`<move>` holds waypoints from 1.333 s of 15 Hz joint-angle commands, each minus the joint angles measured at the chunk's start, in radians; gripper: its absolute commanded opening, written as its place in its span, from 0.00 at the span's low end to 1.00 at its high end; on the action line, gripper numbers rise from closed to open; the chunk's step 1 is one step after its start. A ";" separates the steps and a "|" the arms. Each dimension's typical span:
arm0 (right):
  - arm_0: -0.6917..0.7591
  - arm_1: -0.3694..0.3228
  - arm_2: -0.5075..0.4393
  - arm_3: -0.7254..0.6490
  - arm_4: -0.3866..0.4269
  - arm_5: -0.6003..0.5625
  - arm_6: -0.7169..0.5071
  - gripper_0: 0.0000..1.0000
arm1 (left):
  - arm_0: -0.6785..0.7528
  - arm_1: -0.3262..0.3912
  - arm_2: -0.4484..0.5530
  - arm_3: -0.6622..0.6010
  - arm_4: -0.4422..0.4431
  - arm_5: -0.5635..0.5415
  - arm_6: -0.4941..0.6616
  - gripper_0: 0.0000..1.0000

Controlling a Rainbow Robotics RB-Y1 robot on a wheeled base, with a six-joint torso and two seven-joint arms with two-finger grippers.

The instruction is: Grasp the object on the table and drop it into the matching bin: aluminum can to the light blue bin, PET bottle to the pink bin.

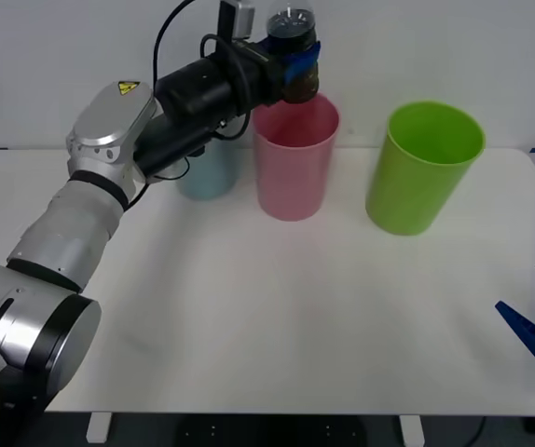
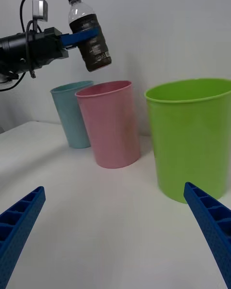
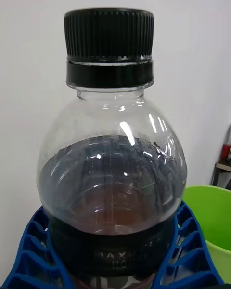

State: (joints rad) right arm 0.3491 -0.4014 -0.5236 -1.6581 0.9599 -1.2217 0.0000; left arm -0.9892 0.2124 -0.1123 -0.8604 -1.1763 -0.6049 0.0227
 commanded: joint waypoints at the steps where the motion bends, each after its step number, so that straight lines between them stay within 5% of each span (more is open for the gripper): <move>1: 0.000 0.000 0.000 0.000 0.000 0.000 0.000 1.00 | 0.000 -0.008 -0.001 0.000 0.000 0.007 -0.003 0.00; 4: 0.000 0.000 0.000 0.000 0.000 0.000 0.000 1.00 | 0.000 -0.011 -0.001 0.000 -0.002 0.007 -0.001 0.02; 5: 0.000 0.000 0.000 0.000 0.000 0.000 0.000 1.00 | 0.000 -0.013 -0.001 0.000 0.000 0.007 -0.004 0.20; 6: 0.000 0.000 0.000 0.000 0.000 0.000 0.000 1.00 | 0.000 -0.011 -0.001 0.000 0.009 0.007 -0.004 0.81; 7: 0.000 0.000 0.000 0.000 0.000 0.000 0.000 1.00 | 0.001 -0.013 -0.001 0.000 0.009 0.007 -0.001 1.00; 20: 0.000 0.000 0.000 0.000 0.000 0.000 0.000 1.00 | 0.058 0.048 -0.001 -0.020 0.124 -0.091 -0.001 1.00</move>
State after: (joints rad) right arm 0.3491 -0.4014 -0.5236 -1.6581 0.9599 -1.2217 0.0000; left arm -0.9424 0.2524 -0.1127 -0.8727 -1.0652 -0.6794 0.0206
